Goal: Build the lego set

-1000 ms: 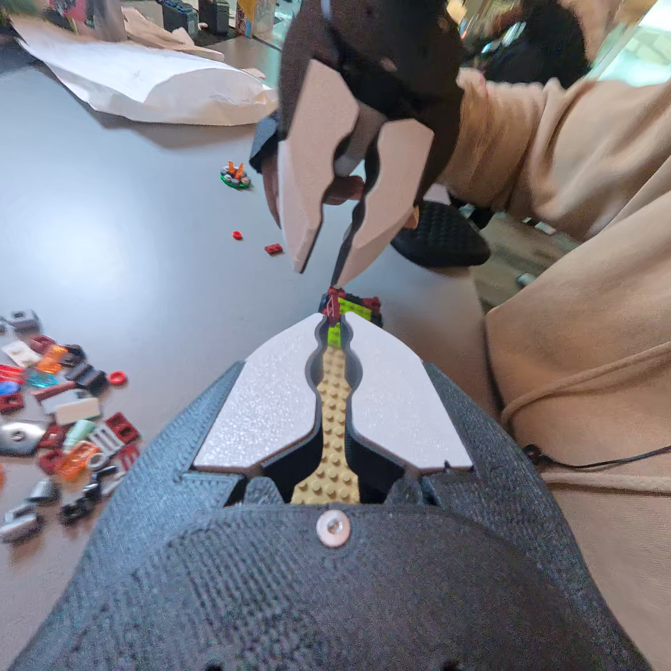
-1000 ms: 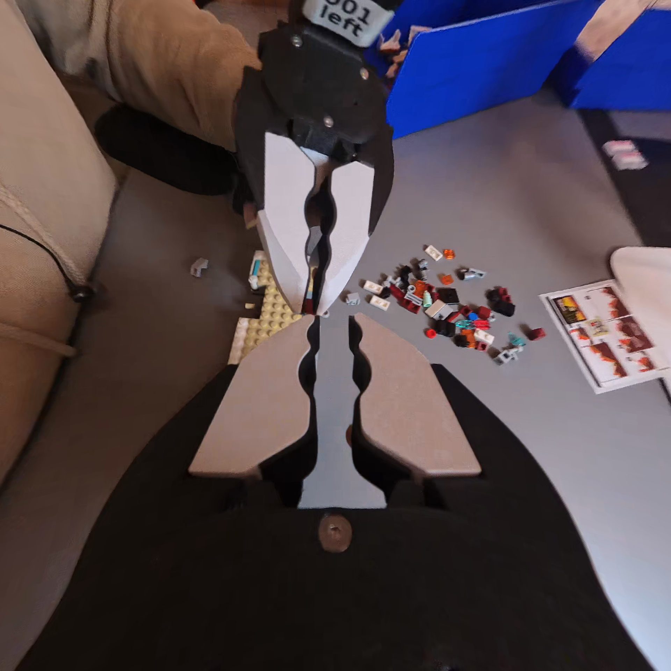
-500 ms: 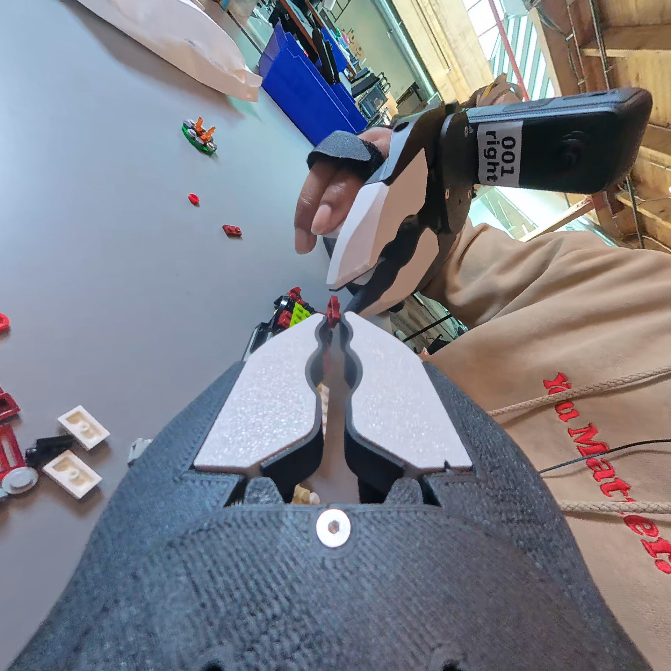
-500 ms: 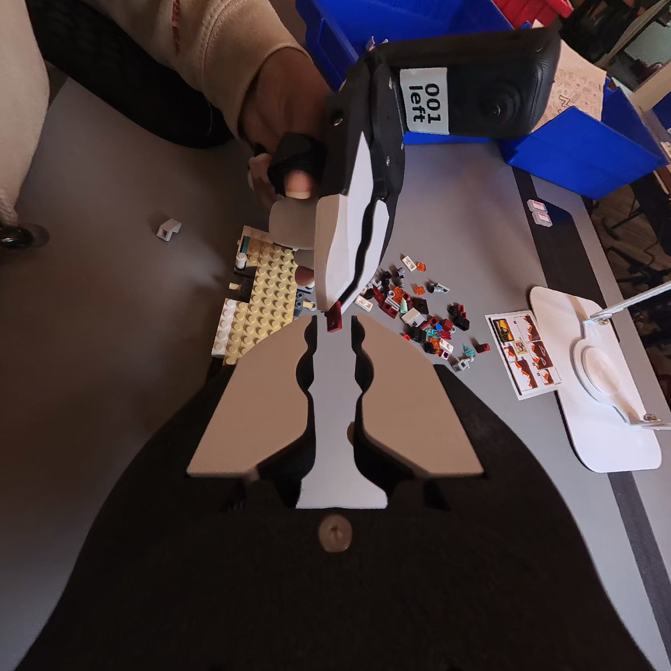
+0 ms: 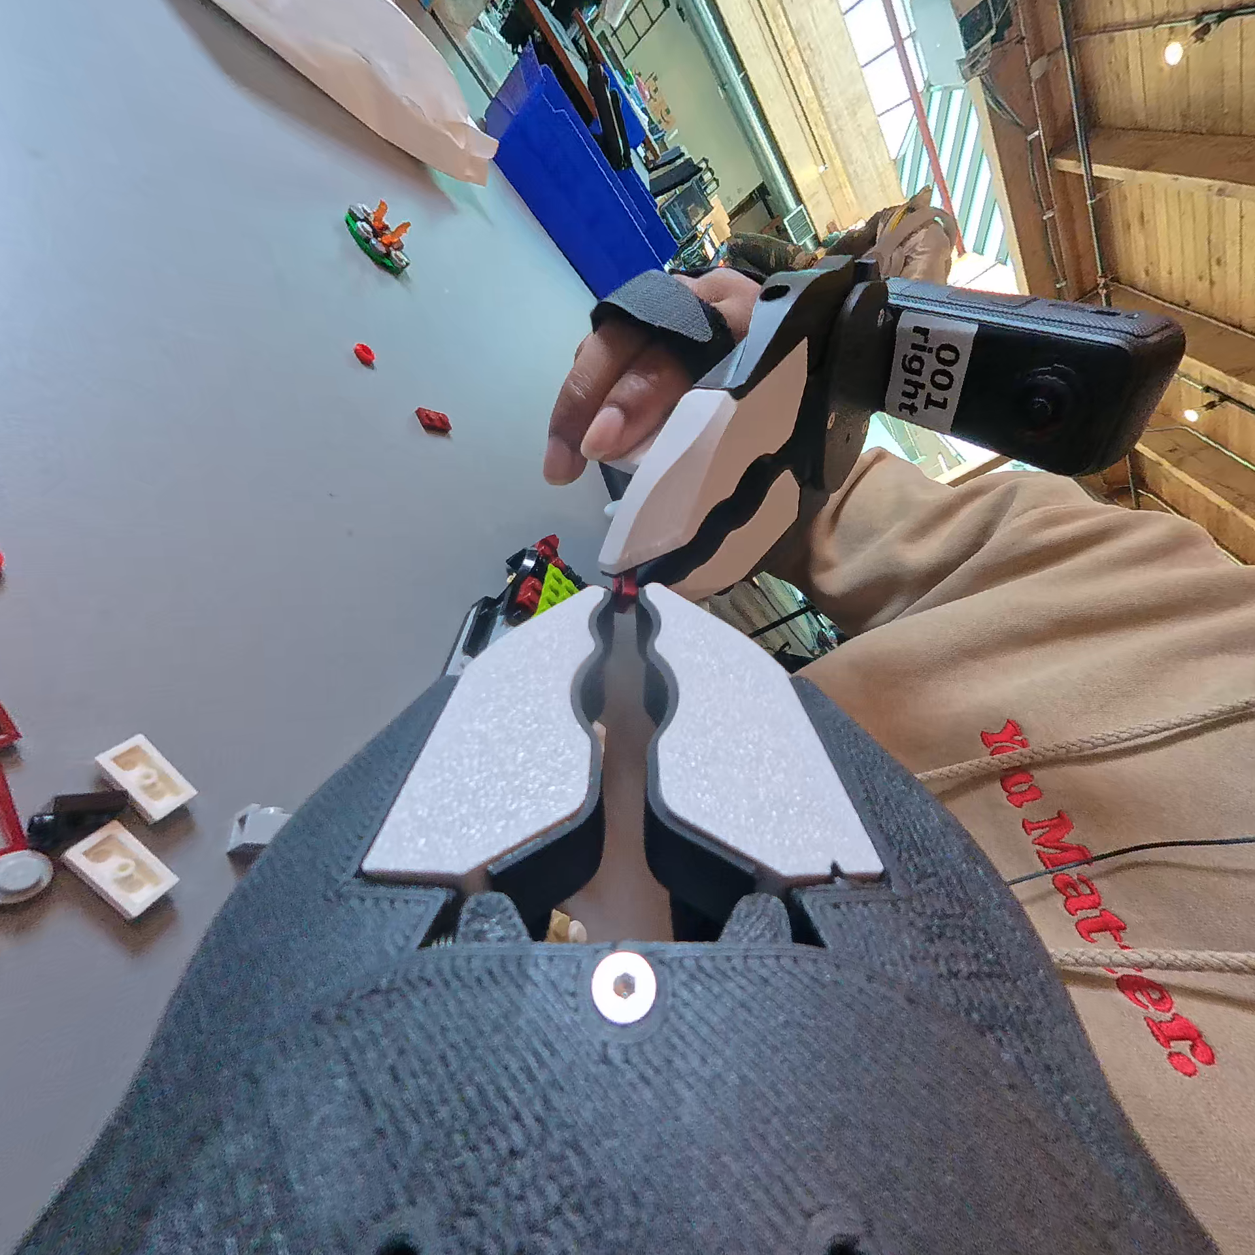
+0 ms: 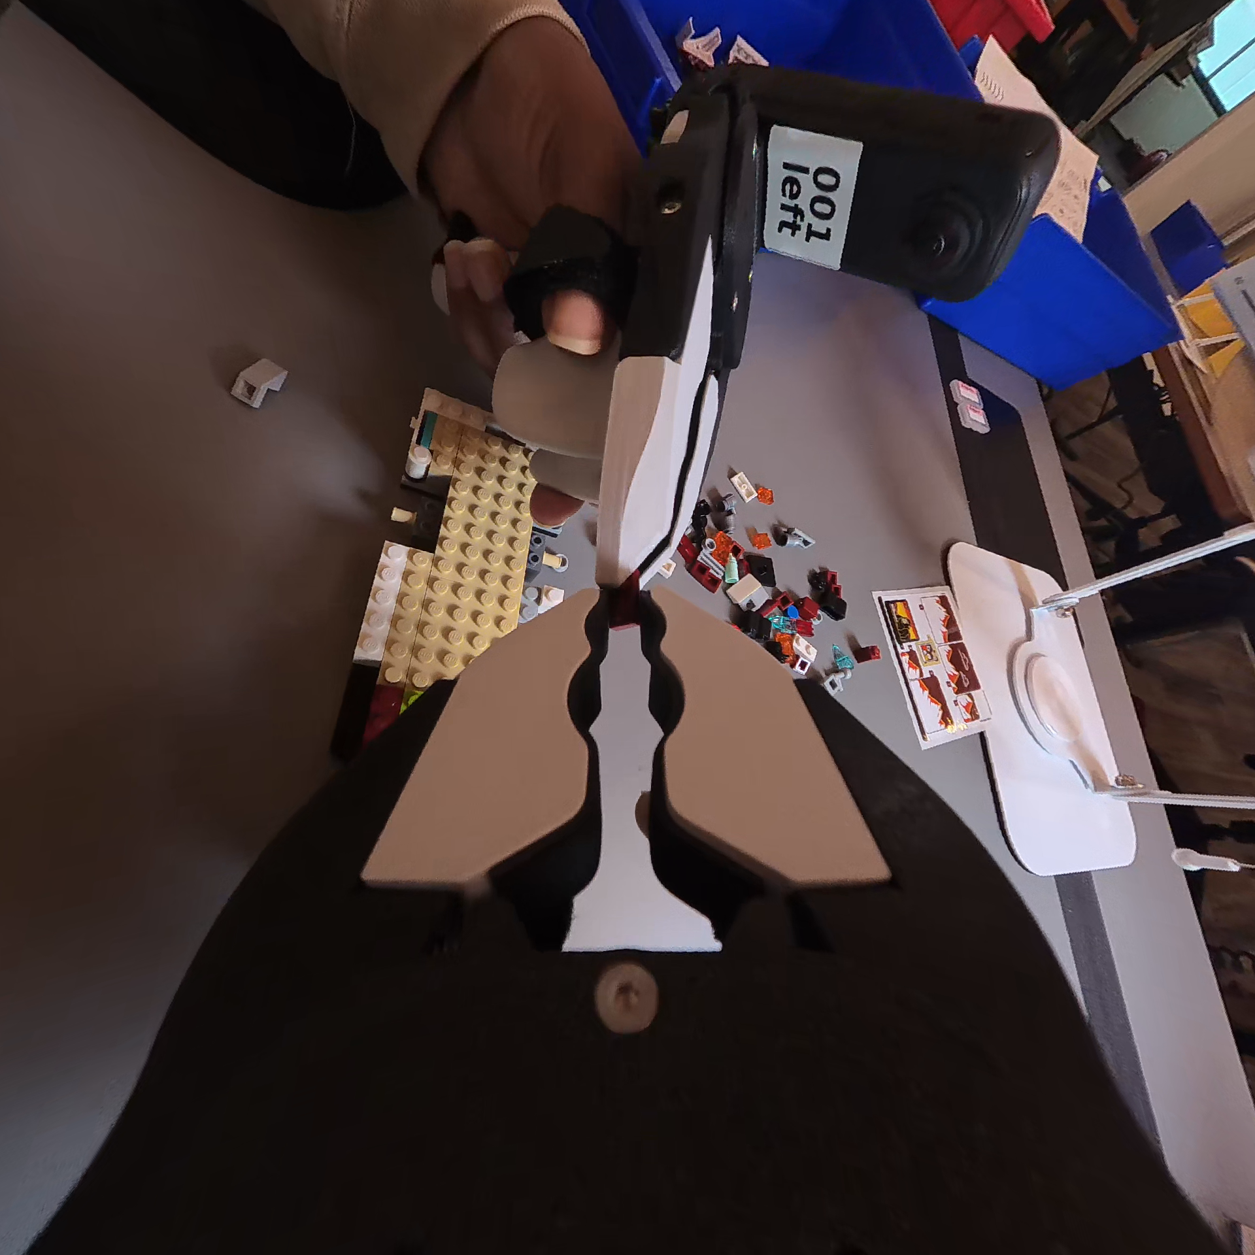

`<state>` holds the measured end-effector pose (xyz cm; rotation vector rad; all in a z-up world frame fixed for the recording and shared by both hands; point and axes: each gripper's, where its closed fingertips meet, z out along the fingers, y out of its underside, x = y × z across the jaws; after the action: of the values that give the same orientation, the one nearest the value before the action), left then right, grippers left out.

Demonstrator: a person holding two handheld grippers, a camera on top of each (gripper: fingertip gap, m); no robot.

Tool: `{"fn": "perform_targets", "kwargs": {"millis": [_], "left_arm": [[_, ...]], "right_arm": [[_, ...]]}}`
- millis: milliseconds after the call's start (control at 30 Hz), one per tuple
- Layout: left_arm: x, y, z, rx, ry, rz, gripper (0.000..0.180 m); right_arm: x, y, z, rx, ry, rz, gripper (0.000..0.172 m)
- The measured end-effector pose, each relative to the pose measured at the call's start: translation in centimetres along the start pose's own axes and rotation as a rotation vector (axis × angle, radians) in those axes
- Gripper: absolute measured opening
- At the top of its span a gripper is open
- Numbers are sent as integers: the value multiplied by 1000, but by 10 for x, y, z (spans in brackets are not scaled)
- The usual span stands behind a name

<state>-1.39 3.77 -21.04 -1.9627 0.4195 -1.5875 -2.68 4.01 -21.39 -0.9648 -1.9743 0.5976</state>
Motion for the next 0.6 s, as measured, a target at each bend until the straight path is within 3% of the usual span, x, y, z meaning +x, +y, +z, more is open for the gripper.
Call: {"fn": "perform_targets", "kwargs": {"millis": [133, 367, 600], "left_arm": [[-2, 0, 0, 2, -9, 3, 6], [-6, 1, 1, -21, -92, 144, 8], [-5, 1, 0, -58, -179, 392, 13]], "right_arm": [[0, 2, 1, 0, -2, 19, 8], [-1, 4, 2, 11, -20, 64, 8], [-3, 9, -4, 20, -48, 132, 8]]}}
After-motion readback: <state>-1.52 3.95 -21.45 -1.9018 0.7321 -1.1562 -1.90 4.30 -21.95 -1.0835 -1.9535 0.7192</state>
